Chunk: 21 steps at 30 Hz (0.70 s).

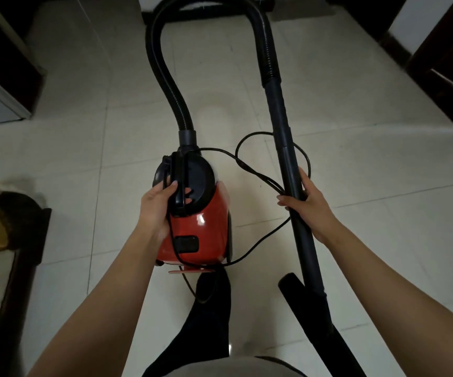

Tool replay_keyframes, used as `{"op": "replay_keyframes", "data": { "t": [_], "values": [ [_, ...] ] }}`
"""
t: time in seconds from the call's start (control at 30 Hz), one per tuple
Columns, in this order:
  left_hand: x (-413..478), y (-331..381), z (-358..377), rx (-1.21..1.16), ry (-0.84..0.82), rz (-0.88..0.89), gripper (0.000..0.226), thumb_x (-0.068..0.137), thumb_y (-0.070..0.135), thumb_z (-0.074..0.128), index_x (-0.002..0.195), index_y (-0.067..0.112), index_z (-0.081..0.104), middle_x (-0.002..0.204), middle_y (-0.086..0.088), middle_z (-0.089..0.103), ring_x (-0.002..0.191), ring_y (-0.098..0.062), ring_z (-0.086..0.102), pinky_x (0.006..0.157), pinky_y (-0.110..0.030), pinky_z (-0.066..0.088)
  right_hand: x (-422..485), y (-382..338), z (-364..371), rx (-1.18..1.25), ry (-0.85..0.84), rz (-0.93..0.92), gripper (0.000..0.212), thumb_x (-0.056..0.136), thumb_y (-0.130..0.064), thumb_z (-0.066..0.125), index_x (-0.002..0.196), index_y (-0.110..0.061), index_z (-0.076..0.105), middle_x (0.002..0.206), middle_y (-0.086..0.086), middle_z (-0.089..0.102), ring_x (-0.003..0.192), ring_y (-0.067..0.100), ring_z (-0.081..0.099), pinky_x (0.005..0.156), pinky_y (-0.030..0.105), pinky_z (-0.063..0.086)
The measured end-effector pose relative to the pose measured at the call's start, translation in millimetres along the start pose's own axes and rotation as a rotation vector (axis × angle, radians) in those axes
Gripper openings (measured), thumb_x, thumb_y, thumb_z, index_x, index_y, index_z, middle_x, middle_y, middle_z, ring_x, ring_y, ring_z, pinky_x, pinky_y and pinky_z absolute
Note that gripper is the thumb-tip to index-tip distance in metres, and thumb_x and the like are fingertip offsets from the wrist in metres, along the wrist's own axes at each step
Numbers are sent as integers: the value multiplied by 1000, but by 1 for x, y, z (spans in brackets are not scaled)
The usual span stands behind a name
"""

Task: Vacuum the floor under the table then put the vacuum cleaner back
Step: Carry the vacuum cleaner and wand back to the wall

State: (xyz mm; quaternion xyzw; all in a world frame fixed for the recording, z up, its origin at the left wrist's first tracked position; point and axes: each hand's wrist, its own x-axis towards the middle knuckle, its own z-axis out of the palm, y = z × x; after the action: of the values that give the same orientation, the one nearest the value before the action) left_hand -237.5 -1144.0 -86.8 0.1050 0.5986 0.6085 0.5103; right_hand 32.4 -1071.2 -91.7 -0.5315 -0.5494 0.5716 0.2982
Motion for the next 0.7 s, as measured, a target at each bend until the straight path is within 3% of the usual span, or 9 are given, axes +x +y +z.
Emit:
{"op": "replay_keyframes", "data": {
  "t": [0.07,0.13,0.27,0.5,0.7],
  "values": [
    [40,12,9,-17,-14,-14,22,94,8,52,112,4,64,85,-12,71,72,-22,67,67,-32,59,40,-9,8,1,5,1,69,84,-4,66,118,-57,37,113,-2,60,102,21,62,94,28,48],
    [76,25,19,-19,-24,-38,25,94,8,51,116,3,63,93,-15,68,77,-26,65,74,-37,57,79,-17,17,-1,10,22,69,83,-6,67,117,-58,37,113,-6,60,109,22,59,100,33,46],
    [145,59,36,-45,-30,-87,23,94,7,51,114,6,63,94,-17,67,80,-30,62,87,-46,50,153,-42,28,-1,40,58,73,82,-7,69,132,-49,34,123,3,58,114,24,58,105,43,42],
    [247,125,71,1,-54,-75,22,94,8,53,113,8,64,84,-11,71,64,-21,67,59,-29,59,266,-82,34,2,64,51,75,82,-7,69,140,-38,34,115,-3,59,110,24,59,104,41,43],
    [337,157,106,15,-46,-56,27,94,9,52,119,7,62,84,-11,70,63,-20,66,70,-34,58,370,-112,31,31,68,27,74,82,-4,68,141,-36,36,102,-4,60,92,16,64,91,26,49]
  ]
}}
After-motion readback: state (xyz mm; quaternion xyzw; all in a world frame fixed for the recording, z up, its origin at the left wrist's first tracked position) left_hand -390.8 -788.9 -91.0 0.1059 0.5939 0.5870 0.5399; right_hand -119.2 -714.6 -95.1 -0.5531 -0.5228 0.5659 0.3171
